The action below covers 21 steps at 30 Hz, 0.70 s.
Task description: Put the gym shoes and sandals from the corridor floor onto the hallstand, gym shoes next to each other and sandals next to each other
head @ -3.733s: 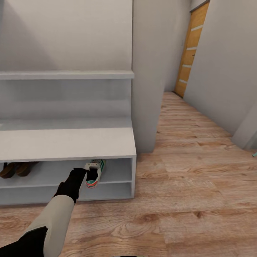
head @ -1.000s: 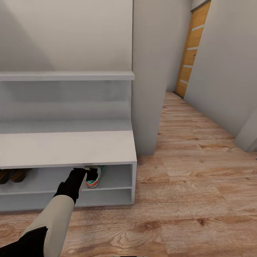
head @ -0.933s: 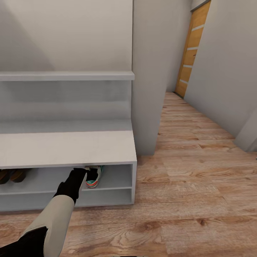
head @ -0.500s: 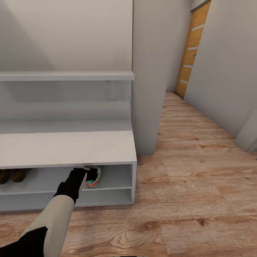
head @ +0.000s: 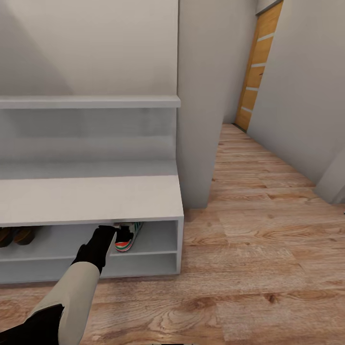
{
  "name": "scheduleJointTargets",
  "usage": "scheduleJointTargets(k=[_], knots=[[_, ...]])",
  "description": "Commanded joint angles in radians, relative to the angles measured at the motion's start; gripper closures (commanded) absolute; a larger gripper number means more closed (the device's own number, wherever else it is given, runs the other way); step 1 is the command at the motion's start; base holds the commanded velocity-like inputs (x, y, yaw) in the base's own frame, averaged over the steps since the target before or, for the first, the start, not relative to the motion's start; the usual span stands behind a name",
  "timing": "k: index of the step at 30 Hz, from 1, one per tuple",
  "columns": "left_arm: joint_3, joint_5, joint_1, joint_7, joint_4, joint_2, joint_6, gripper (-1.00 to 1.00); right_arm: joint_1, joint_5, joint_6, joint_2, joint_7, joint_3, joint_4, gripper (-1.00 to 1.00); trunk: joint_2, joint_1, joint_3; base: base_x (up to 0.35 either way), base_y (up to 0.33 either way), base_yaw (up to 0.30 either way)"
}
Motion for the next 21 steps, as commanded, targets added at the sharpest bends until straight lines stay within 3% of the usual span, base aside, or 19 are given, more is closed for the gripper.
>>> scheduleJointTargets(k=[1,11,21], knots=[[0.007,-0.011,-0.001,-0.009,-0.002,-0.001,0.003,-1.00,-0.001,0.001,-0.003,0.000,0.005,-0.002,0.001,1.00,0.000,0.000,-0.001,0.000,0.000,0.000],[0.007,-0.011,-0.001,-0.009,-0.002,-0.001,0.003,-1.00,-0.001,0.001,-0.003,0.000,0.005,-0.002,0.001,1.00,0.000,0.000,-0.001,-0.018,0.000,0.000],[0.007,-0.011,-0.001,-0.009,-0.002,-0.001,0.003,-1.00,-0.001,0.001,-0.003,0.000,0.004,-0.002,0.001,1.00,0.000,0.000,-0.001,-0.313,0.000,0.000]])
